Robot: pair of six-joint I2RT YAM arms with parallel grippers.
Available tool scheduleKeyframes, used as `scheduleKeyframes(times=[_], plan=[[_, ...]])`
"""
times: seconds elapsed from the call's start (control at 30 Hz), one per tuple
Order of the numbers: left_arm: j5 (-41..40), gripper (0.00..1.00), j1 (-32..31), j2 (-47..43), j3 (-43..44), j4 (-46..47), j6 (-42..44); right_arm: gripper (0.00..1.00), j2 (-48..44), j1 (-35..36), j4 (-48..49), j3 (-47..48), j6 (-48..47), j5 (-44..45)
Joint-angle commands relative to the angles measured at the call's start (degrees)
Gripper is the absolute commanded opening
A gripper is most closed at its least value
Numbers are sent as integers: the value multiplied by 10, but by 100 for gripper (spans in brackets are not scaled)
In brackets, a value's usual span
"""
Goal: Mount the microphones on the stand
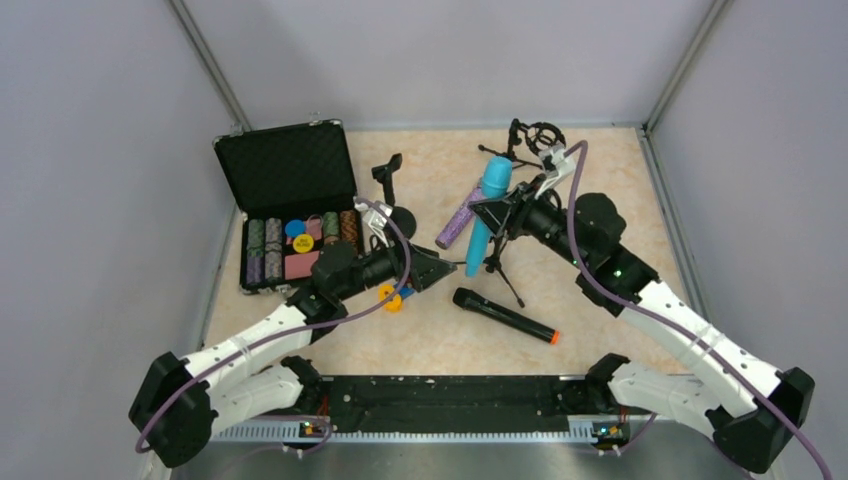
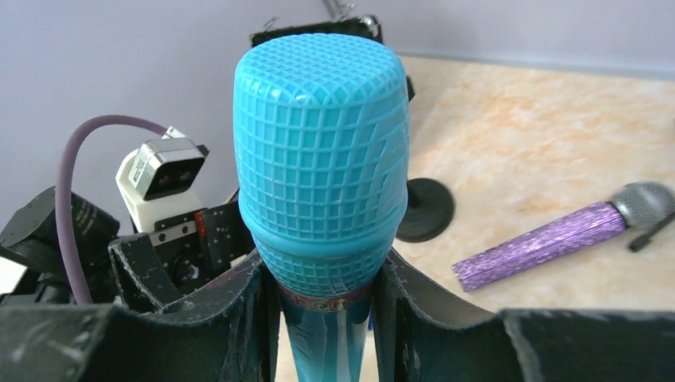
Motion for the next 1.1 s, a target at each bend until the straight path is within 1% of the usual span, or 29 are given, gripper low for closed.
scheduleKeyframes(times=[0.0,0.1,0.2,0.3,0.47,0.63,0.73,0.9,1.07], plan=[[-46,94,0,-21,-5,10,2,0,-40,-6,-5,22,-60,63],[-44,94,0,-14,3,-6,11,0,-49,-5,-28,35,-76,98],[-31,94,-1,-4,28,-52,28,0,-40,-5,-87,67,-93,129],[-17,93,0,7,41,-77,38,0,-34,-5,-105,83,-107,152],[-9,93,0,20,44,-73,34,0,-30,-5,-126,112,-133,203],[8,92,0,39,49,-66,31,0,-22,-6,-151,133,-158,301],[19,92,0,48,51,-59,28,0,-10,-8,-160,142,-158,358],[33,91,-1,57,50,-48,16,0,18,-18,-178,163,-150,409],[38,90,-1,58,46,-46,11,0,30,-38,-167,159,-146,426]])
